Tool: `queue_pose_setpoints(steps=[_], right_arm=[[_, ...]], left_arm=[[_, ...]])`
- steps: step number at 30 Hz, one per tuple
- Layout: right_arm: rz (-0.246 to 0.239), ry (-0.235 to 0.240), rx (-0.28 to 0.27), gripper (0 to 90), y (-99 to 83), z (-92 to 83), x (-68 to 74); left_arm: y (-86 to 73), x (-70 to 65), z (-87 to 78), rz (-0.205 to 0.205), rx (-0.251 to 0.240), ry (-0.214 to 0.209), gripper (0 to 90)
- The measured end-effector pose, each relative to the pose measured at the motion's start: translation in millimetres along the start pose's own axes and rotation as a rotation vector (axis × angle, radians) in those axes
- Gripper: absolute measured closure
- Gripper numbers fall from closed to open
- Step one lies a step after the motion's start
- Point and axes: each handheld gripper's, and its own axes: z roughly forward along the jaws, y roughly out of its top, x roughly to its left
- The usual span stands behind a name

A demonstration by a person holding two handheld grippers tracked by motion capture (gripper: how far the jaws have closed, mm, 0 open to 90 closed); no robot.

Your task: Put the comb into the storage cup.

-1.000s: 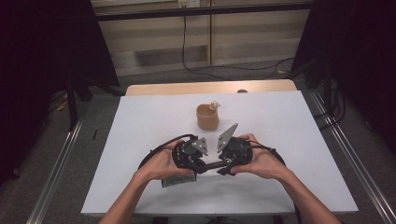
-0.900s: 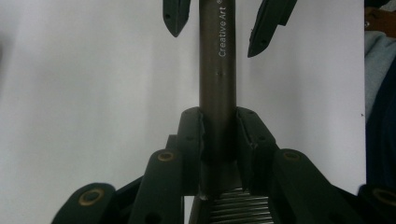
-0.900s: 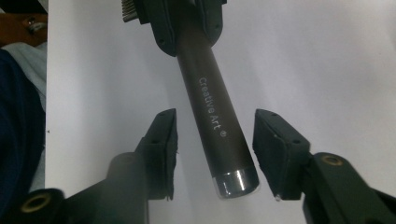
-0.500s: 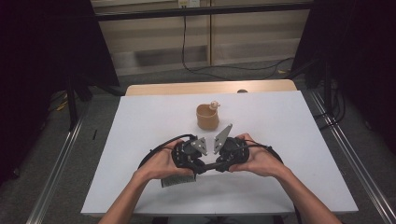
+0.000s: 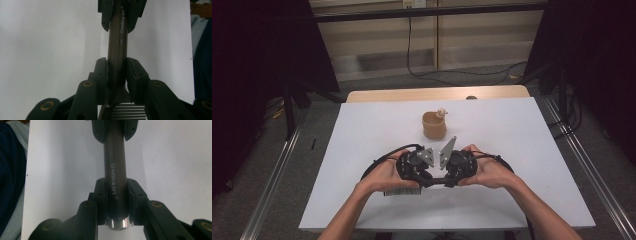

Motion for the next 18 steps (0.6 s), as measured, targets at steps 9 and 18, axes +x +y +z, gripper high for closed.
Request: queue_pose_setpoints(steps=[9, 18], right_arm=[[0.039, 0.031, -0.046, 72.8, -2.9, -7.7, -2.0], [0.062, 0.025, -0.093, 72.9, -8.3, -17.3, -1.0]], left_arm=[[-1.4, 3.4, -7.3, -0.018, -0.050, -0.009, 70.5], [-4.5, 6.8, -9.9, -0.065, -0.106, -0.016, 58.7]])
